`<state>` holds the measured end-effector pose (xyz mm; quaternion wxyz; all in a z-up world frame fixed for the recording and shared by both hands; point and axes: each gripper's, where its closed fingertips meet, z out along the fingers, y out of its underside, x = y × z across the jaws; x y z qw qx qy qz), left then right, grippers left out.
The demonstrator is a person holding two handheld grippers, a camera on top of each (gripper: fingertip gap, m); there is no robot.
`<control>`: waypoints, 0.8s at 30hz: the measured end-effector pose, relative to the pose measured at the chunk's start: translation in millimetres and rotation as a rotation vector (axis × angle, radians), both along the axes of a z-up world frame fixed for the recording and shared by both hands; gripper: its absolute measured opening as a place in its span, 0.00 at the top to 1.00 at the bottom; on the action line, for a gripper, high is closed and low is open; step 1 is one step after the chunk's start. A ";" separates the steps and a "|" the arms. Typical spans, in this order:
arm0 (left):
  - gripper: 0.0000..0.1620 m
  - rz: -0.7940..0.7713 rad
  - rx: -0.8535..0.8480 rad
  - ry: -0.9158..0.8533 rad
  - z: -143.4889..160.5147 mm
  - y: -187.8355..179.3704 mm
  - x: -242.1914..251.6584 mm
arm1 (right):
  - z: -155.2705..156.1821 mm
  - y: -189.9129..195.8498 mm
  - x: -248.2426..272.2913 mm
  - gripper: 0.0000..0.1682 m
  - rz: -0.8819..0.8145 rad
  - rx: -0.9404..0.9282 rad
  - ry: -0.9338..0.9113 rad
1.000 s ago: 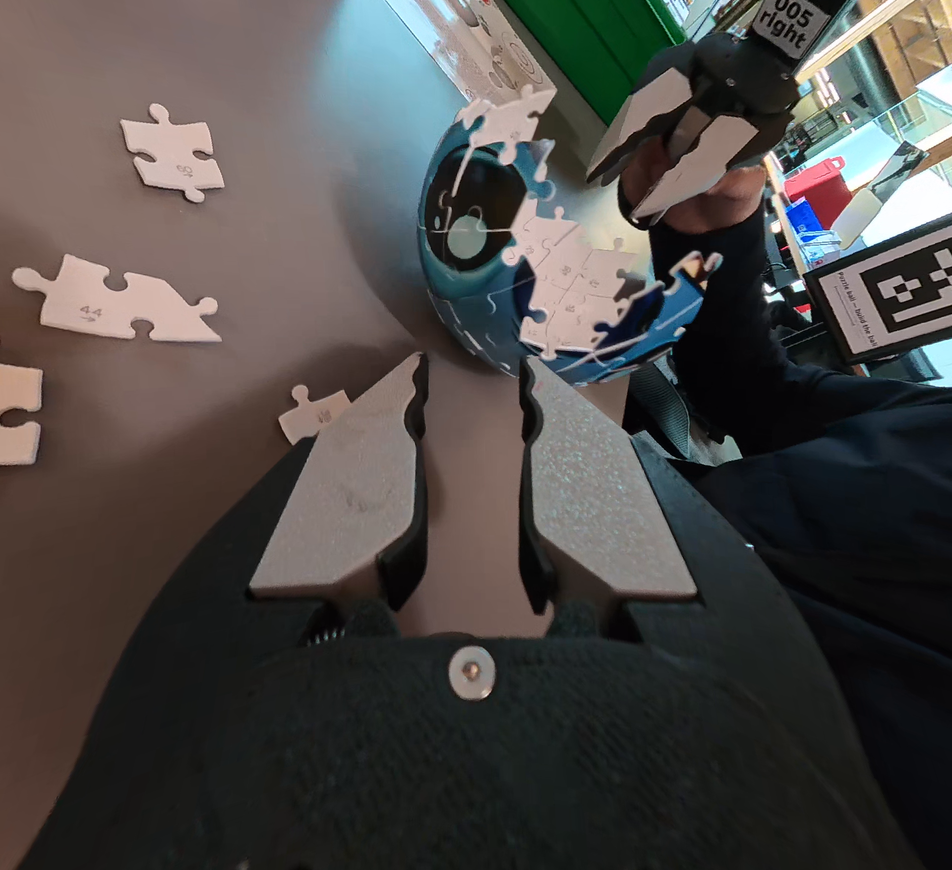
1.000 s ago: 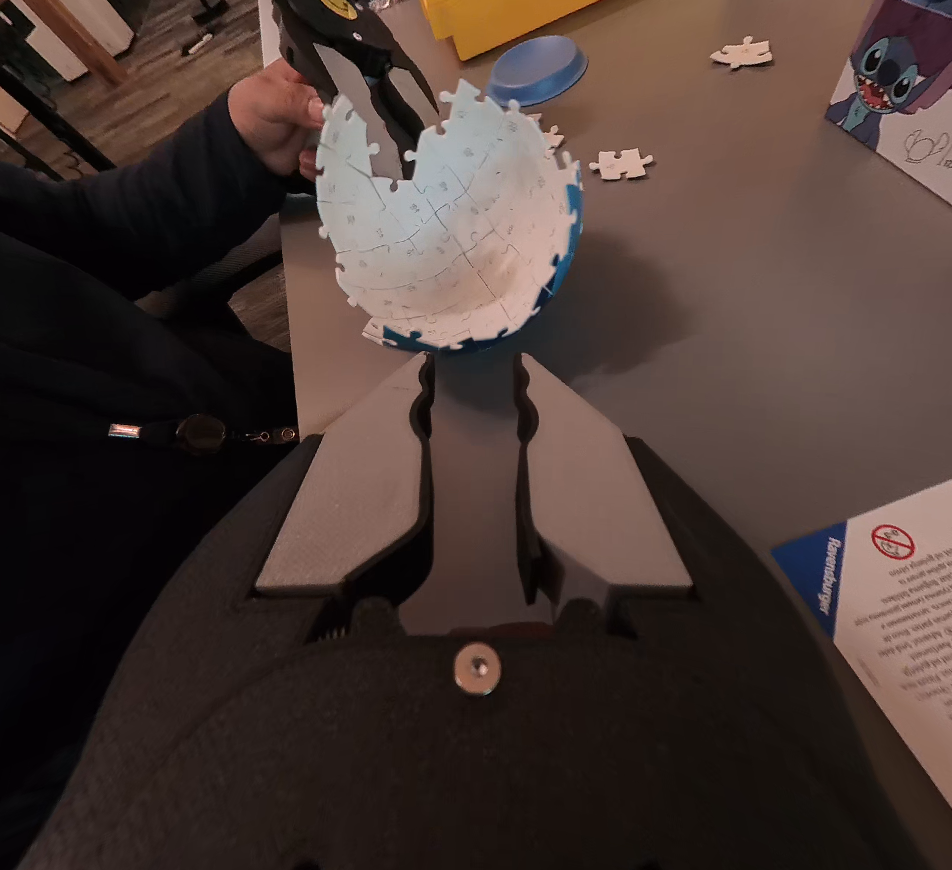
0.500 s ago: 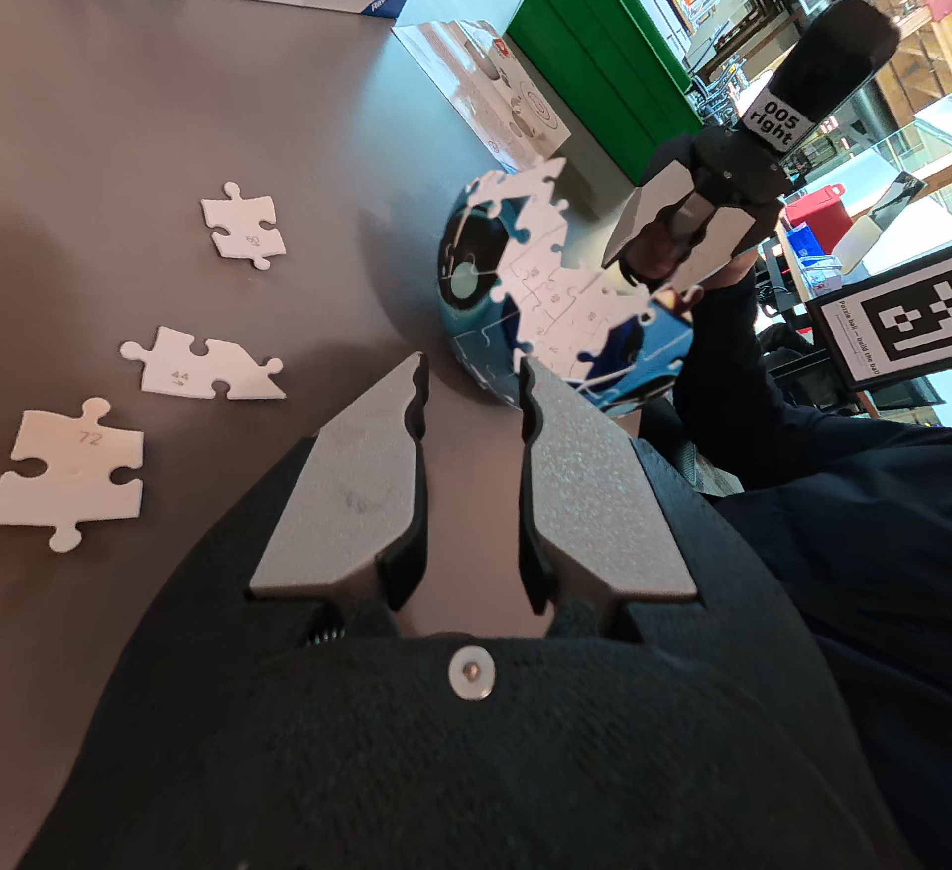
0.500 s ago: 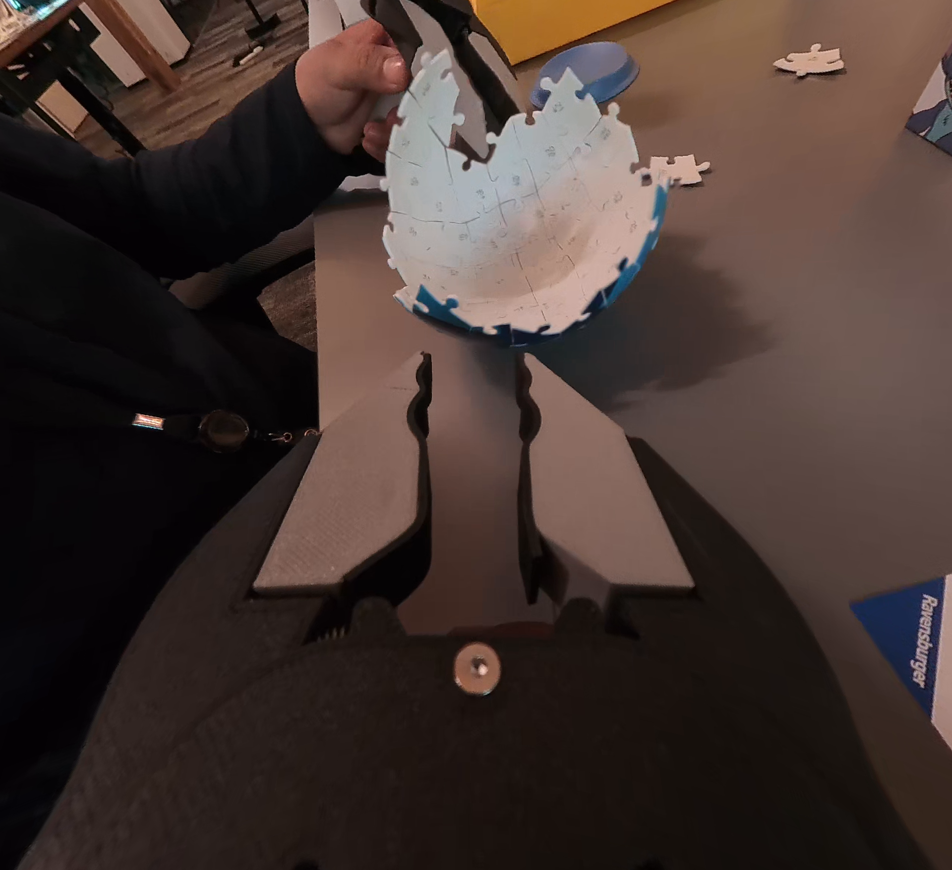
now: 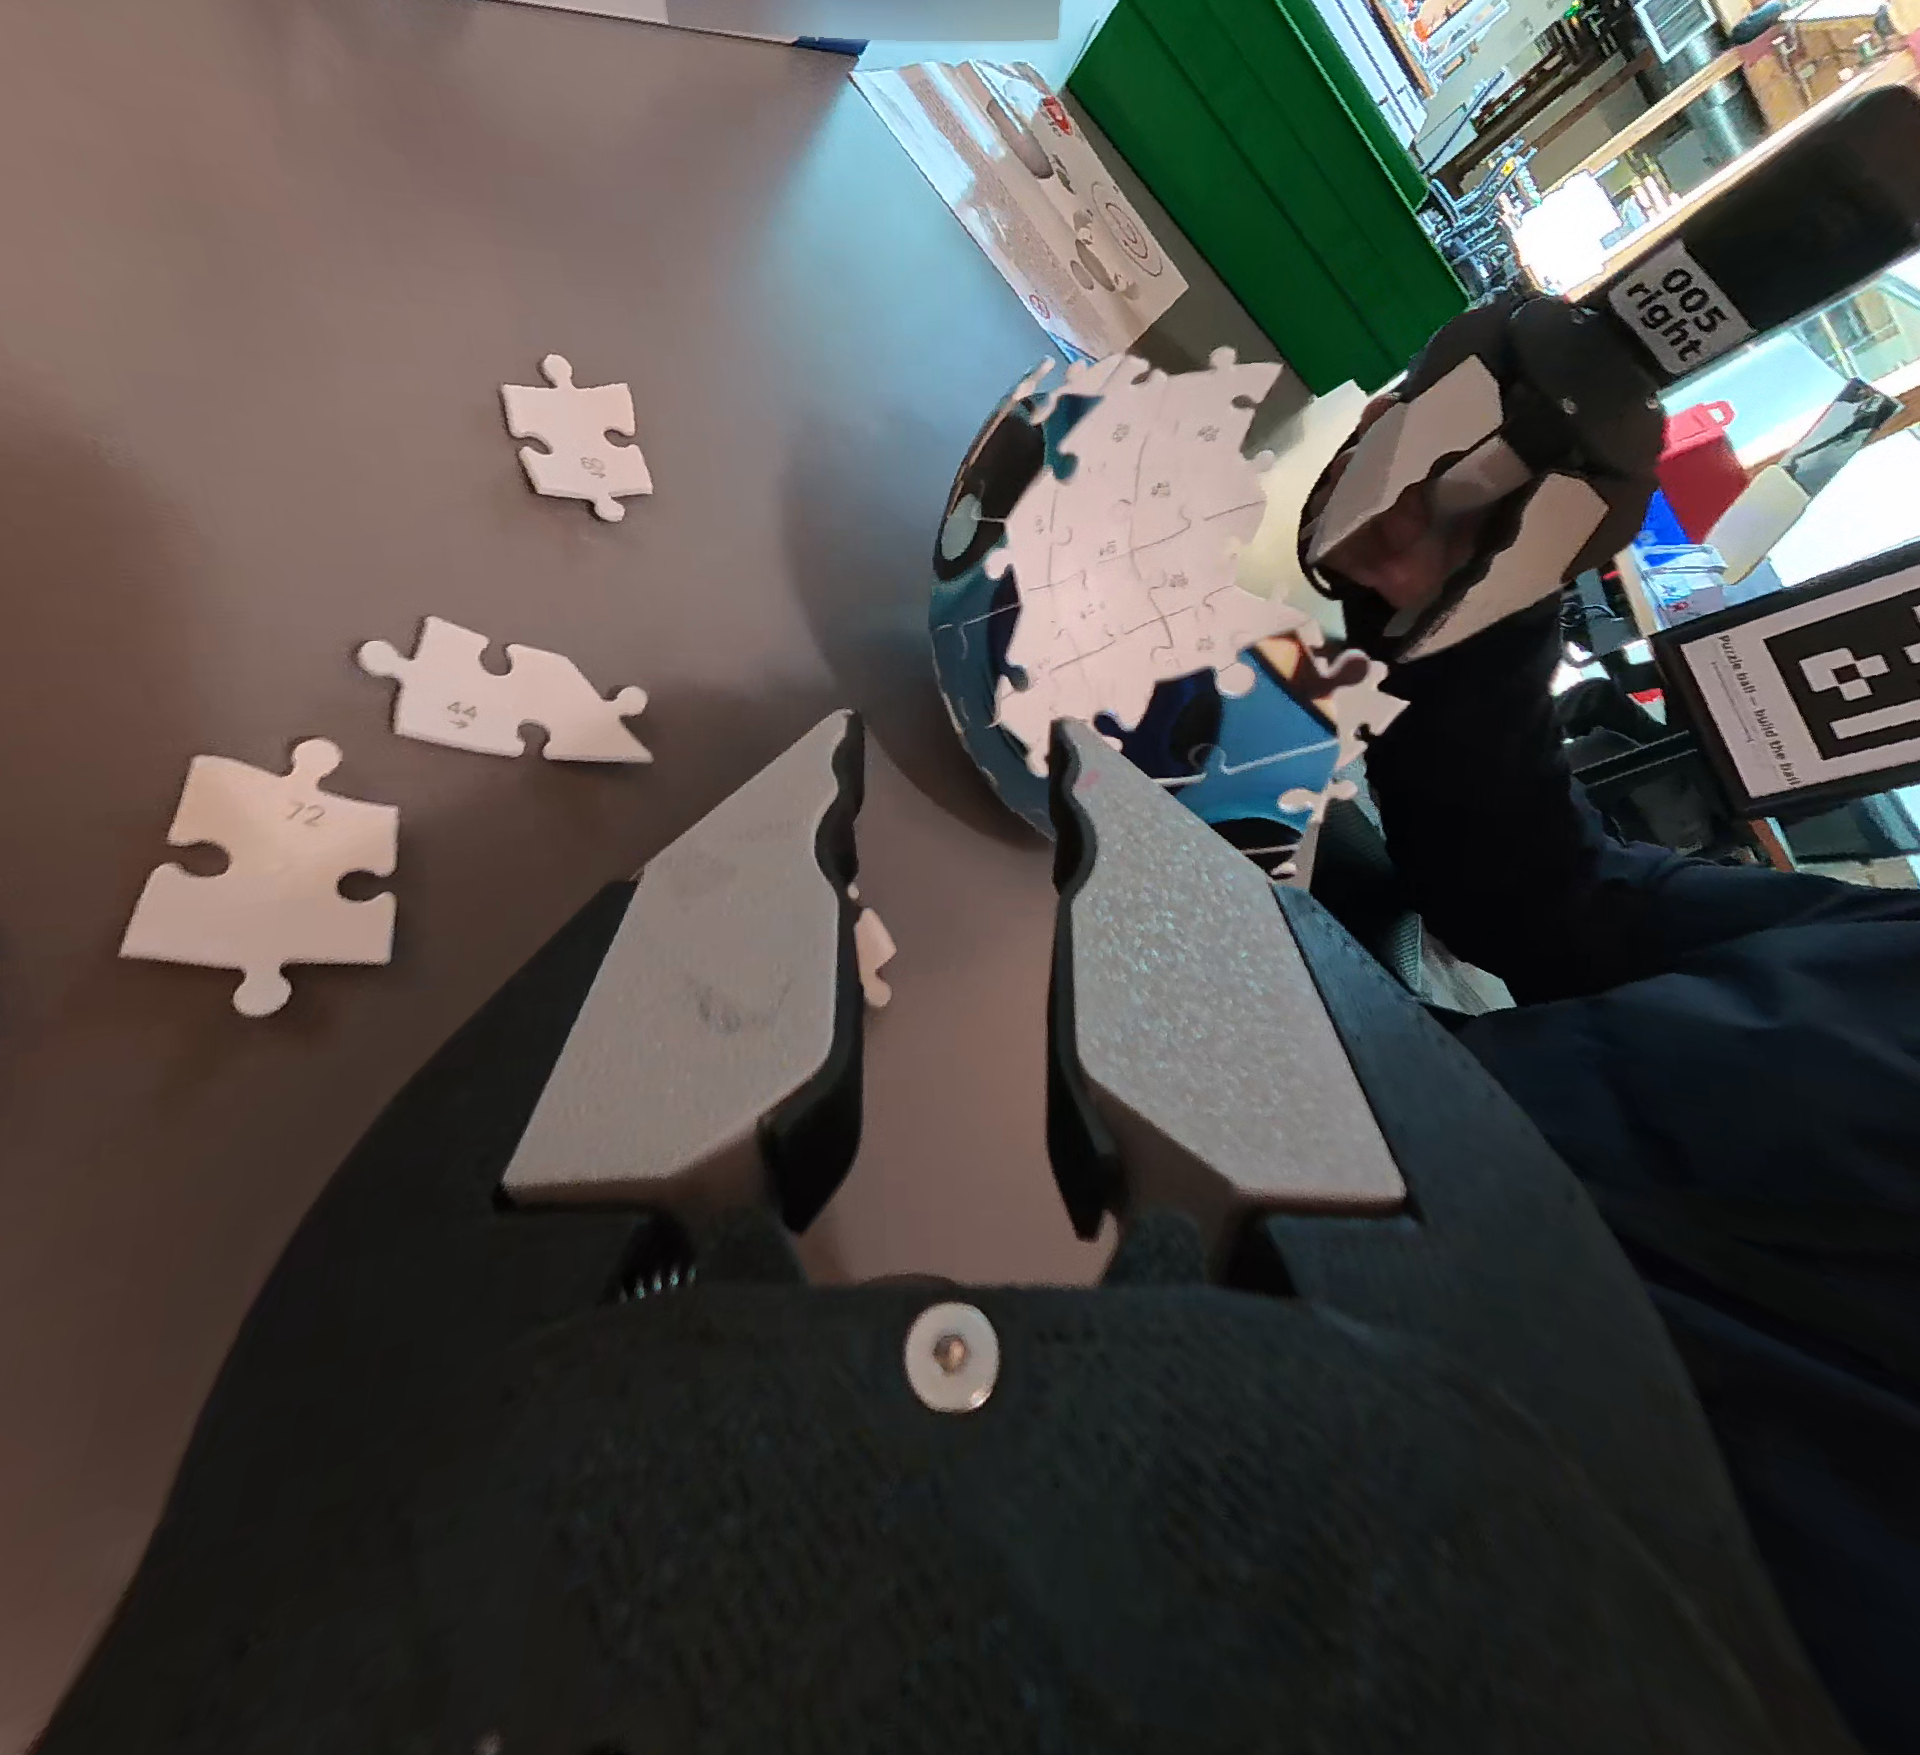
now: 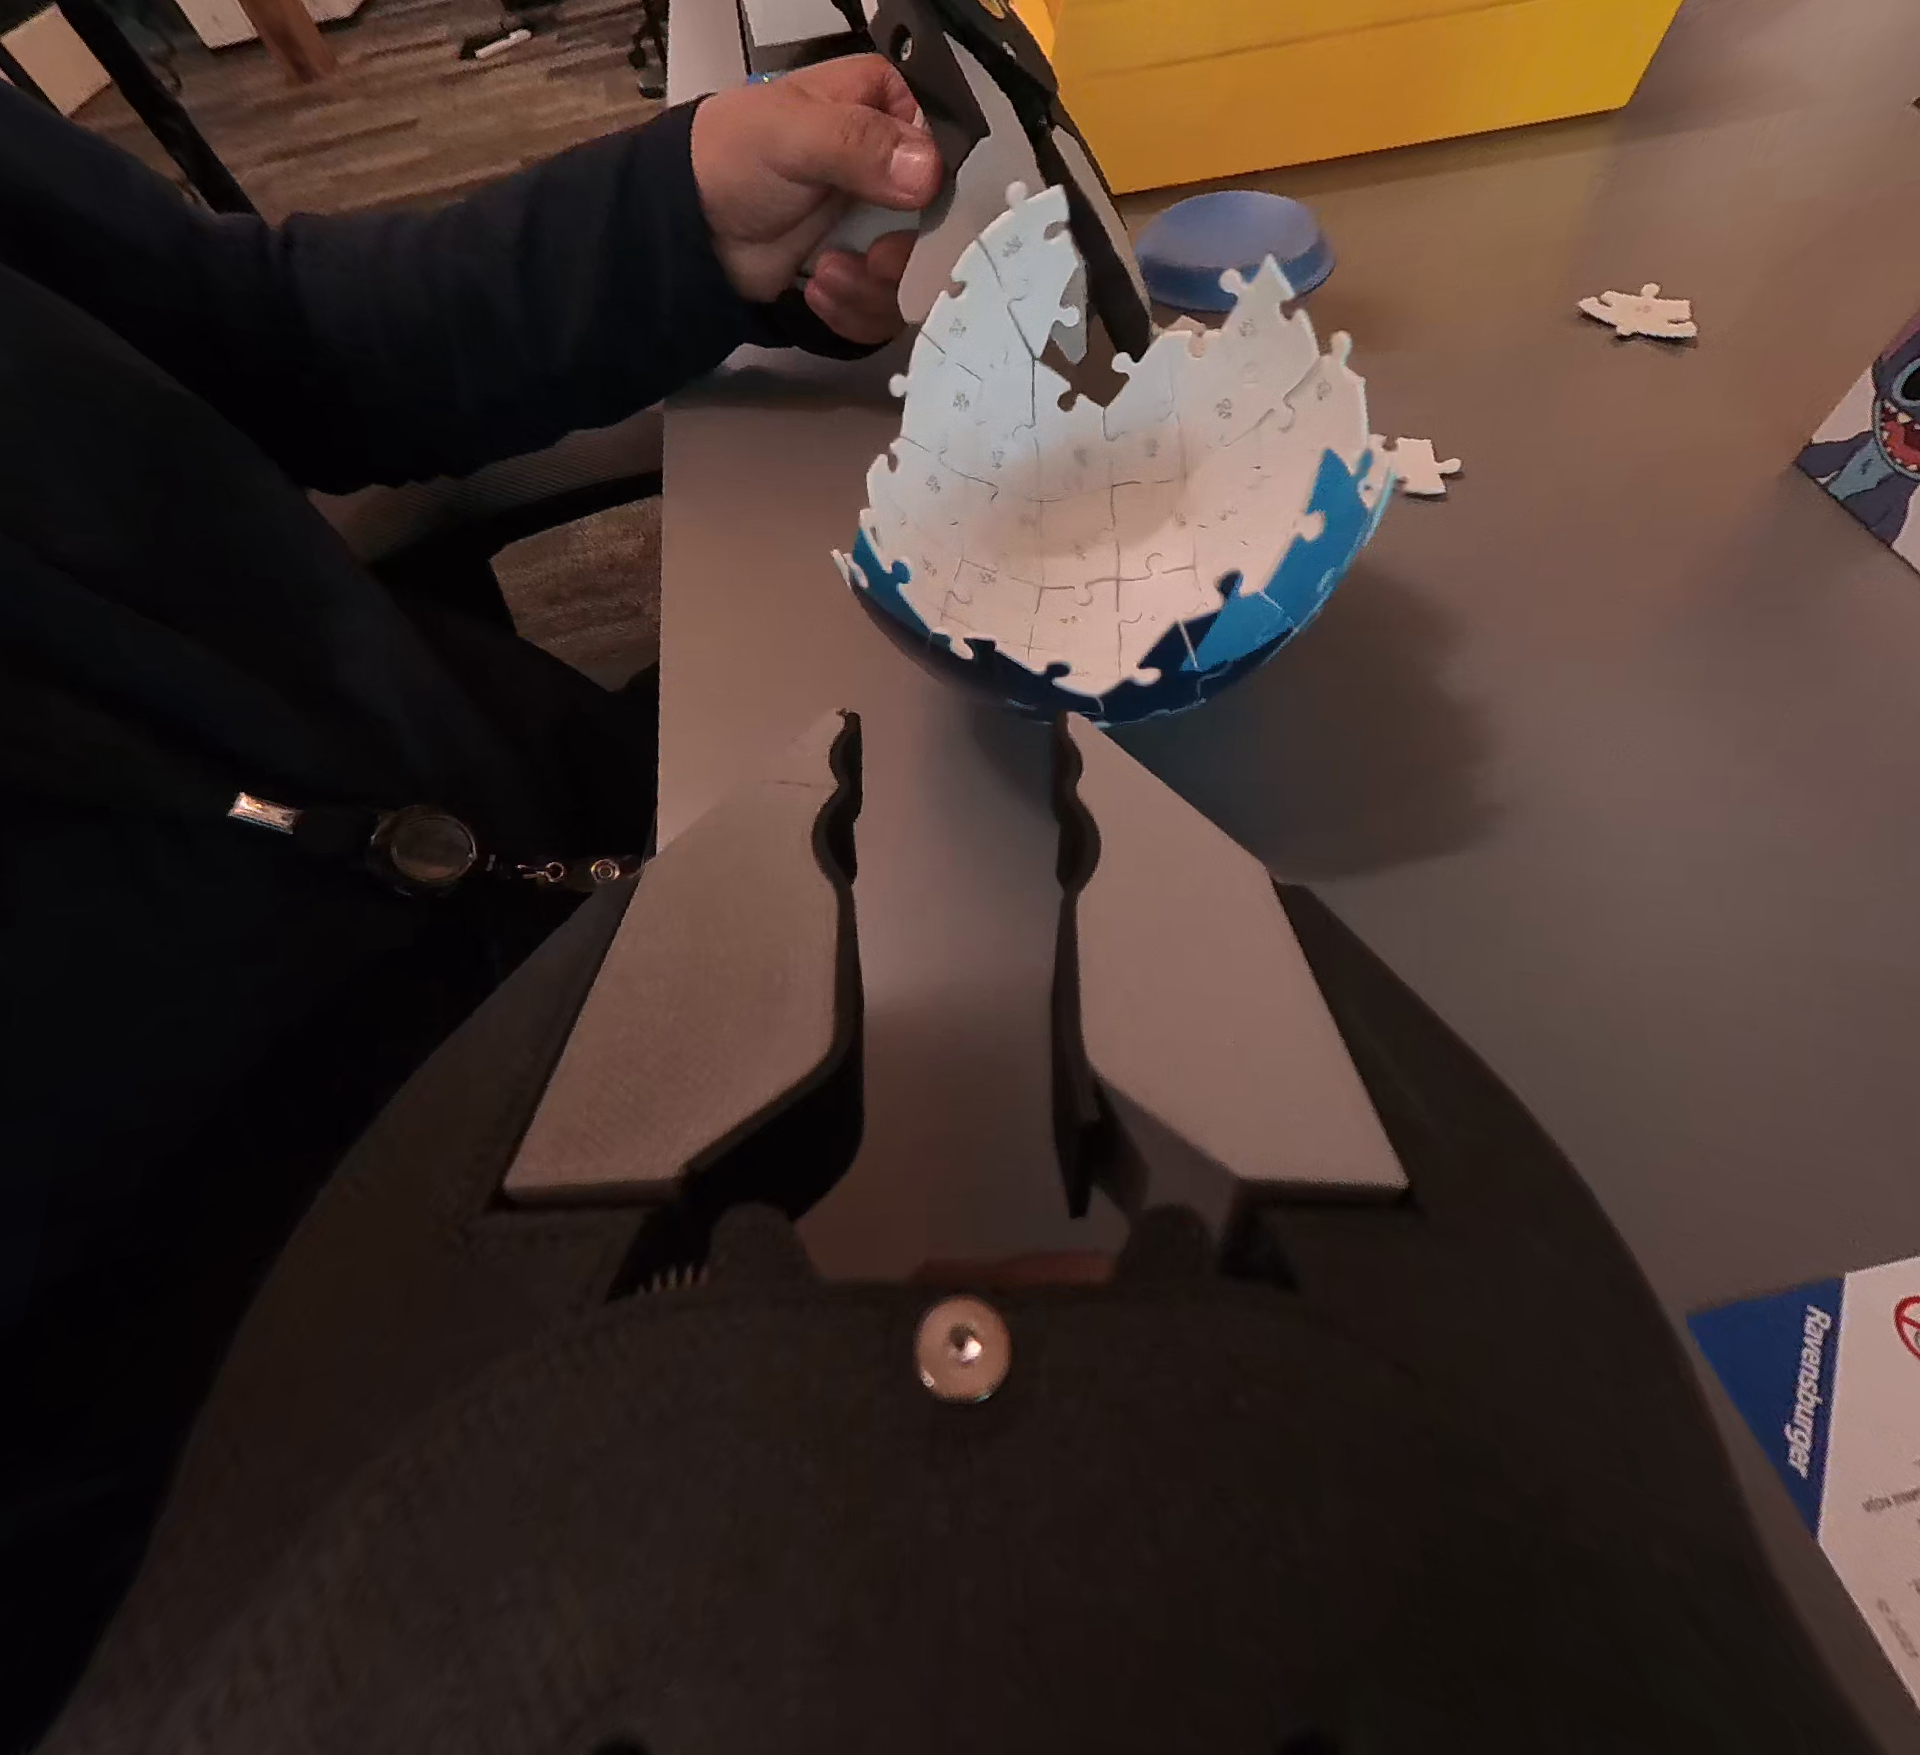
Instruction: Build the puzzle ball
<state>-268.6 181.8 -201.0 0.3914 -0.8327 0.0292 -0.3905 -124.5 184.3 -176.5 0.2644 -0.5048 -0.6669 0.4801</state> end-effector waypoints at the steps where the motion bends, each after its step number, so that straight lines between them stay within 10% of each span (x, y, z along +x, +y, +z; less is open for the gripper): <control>1: 0.79 0.007 -0.001 0.007 -0.6 -1.3 -2.7 | -1.0 1.4 0.5 0.80 -0.005 -0.002 -0.002; 24: 0.74 0.039 -0.038 0.409 -37.0 -29.7 -26.3 | 14.7 -1.7 1.2 0.74 0.011 0.046 0.142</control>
